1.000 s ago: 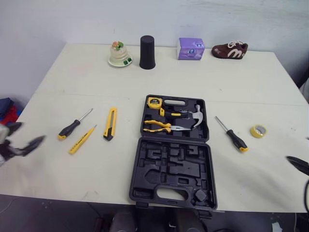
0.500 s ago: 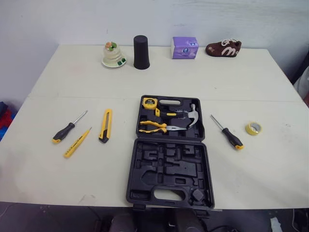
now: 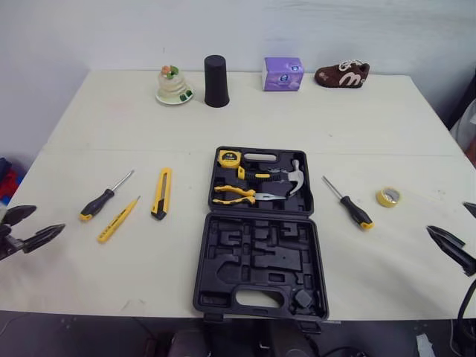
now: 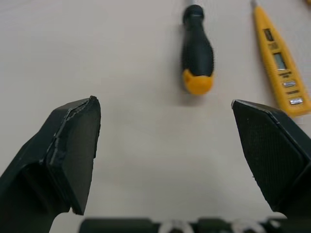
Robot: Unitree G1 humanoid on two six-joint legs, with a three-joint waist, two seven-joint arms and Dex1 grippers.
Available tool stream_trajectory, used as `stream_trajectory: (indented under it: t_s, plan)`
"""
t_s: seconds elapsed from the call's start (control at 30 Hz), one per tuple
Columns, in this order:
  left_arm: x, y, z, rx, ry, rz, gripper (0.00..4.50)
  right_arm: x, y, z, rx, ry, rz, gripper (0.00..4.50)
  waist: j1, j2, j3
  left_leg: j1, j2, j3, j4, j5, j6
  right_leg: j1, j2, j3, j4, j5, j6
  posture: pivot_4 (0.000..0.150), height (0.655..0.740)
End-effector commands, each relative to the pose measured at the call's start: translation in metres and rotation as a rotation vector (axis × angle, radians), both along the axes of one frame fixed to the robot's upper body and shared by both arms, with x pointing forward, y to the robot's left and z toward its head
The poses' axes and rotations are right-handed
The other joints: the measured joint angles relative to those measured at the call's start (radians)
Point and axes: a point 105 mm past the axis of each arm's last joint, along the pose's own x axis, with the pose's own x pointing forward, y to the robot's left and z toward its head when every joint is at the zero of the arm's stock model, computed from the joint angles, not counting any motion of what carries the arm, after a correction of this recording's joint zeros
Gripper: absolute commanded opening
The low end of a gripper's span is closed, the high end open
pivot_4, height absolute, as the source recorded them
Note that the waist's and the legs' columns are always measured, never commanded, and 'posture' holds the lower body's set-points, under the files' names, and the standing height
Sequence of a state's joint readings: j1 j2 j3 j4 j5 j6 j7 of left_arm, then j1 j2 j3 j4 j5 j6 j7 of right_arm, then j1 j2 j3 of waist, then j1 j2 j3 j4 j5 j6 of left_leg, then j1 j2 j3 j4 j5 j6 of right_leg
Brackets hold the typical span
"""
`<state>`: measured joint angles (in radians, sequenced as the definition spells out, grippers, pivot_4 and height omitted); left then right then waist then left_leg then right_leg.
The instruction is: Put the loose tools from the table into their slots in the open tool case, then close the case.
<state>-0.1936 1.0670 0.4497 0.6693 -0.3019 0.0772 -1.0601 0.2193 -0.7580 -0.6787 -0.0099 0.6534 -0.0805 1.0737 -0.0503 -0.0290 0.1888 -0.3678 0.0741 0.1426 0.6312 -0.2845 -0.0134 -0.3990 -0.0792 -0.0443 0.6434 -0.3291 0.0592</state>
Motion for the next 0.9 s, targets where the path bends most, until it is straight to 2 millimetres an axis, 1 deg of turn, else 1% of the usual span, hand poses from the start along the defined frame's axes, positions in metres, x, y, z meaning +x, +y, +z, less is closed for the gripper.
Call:
stream_trajectory:
  t_s: [0.03,0.07,0.1,0.17,0.2,0.23,0.4,0.5,0.57,0.63,0.67,0.77,0.8,0.87,0.9]
  plan:
    - [0.012,-0.003,0.014,0.071,0.021,0.006,4.49,-0.001,0.03,0.016,0.008,-0.061,0.118,4.46,0.003,0.0,0.0,0.0,0.0,0.0,0.0,0.0,0.0,0.0,0.0,0.0,0.0,0.0,0.0,0.15,0.74]
    - [0.016,-0.008,0.012,0.062,0.041,-0.008,4.49,0.0,0.043,0.017,0.011,-0.055,0.166,4.46,0.004,0.0,0.0,0.0,0.0,0.0,0.0,0.0,0.0,0.0,0.0,0.0,0.0,0.0,0.0,0.15,0.74]
    - [0.024,-0.014,0.008,0.063,0.066,-0.01,4.49,-0.001,0.067,0.018,0.011,-0.033,0.272,4.46,0.006,0.0,0.0,0.0,0.0,0.0,0.0,0.0,0.0,0.0,0.0,0.0,0.0,0.0,0.0,0.15,0.74]
    - [0.036,-0.02,0.002,0.061,0.093,0.005,4.49,-0.006,0.1,0.017,0.012,-0.006,0.426,4.46,0.012,0.0,0.0,0.0,-0.001,0.0,0.0,0.0,0.001,-0.001,0.0,0.0,0.001,0.0,0.0,0.15,0.74]
    - [0.041,-0.022,0.0,0.068,0.099,0.003,4.49,-0.008,0.112,0.017,0.008,-0.003,0.478,4.46,0.015,0.0,0.0,-0.001,0.0,0.0,0.0,0.001,0.001,-0.002,0.0,0.0,0.002,0.0,0.0,0.15,0.74]
    - [0.046,-0.026,-0.002,0.069,0.095,-0.016,4.49,-0.008,0.12,0.018,0.004,-0.012,0.504,4.46,0.017,0.0,0.0,-0.001,0.0,0.001,0.001,0.001,0.001,-0.003,0.001,0.0,0.002,0.0,0.0,0.15,0.74]
    - [0.065,-0.043,-0.008,0.041,0.126,-0.055,4.49,-0.003,0.142,0.024,0.0,-0.056,0.563,4.46,0.022,-0.003,0.0,-0.005,-0.001,0.006,0.004,0.001,0.001,-0.01,0.002,-0.002,0.006,0.0,0.001,0.15,0.74]
    - [0.064,-0.044,-0.02,0.101,0.205,-0.073,4.49,-0.002,0.144,0.023,-0.013,-0.046,0.57,4.46,0.024,-0.003,0.0,-0.008,-0.001,0.006,0.011,0.0,0.001,-0.012,0.002,-0.003,0.009,0.0,0.001,0.15,0.74]
    - [0.067,-0.047,-0.021,0.077,0.191,-0.076,4.49,-0.002,0.144,0.023,-0.022,-0.041,0.564,4.46,0.023,-0.003,0.0,-0.008,-0.001,0.006,0.014,-0.001,0.001,-0.011,0.002,-0.003,0.01,0.0,0.002,0.15,0.74]
    - [0.072,-0.051,-0.018,0.035,0.174,-0.064,3.97,-0.001,0.144,0.023,-0.026,-0.039,0.555,4.5,0.023,-0.003,0.0,-0.008,-0.001,0.006,0.015,-0.002,0.002,-0.011,0.002,-0.002,0.011,0.0,0.002,0.15,0.74]
    - [0.071,-0.052,-0.019,0.045,0.19,-0.074,3.67,-0.001,0.144,0.023,-0.029,-0.039,0.548,4.5,0.024,-0.003,0.0,-0.008,-0.001,0.006,0.016,-0.002,0.002,-0.011,0.001,-0.002,0.012,0.0,0.002,0.15,0.74]
    - [0.065,-0.048,-0.024,0.069,0.236,-0.076,2.35,-0.002,0.144,0.024,-0.034,-0.04,0.534,4.5,0.024,-0.004,-0.001,-0.008,-0.001,0.005,0.016,-0.002,0.003,-0.011,0.002,-0.002,0.013,0.0,0.002,0.15,0.74]
    - [0.062,-0.045,-0.022,0.074,0.237,-0.072,1.85,-0.002,0.144,0.024,-0.038,-0.039,0.526,4.5,0.023,-0.004,-0.001,-0.008,-0.001,0.005,0.016,-0.002,0.002,-0.011,0.002,-0.002,0.014,0.0,0.002,0.15,0.74]
    - [0.06,-0.042,-0.018,0.077,0.222,-0.069,1.04,-0.003,0.143,0.025,-0.048,-0.037,0.514,4.5,0.019,-0.004,-0.001,-0.007,0.0,0.005,0.016,-0.002,0.002,-0.011,0.002,-0.002,0.014,-0.001,0.002,0.15,0.74]
    - [0.06,-0.042,-0.016,0.077,0.211,-0.069,1.04,-0.004,0.142,0.025,-0.052,-0.036,0.51,4.5,0.017,-0.004,-0.001,-0.007,0.0,0.005,0.016,-0.002,0.002,-0.011,0.002,-0.002,0.014,-0.001,0.002,0.15,0.74]
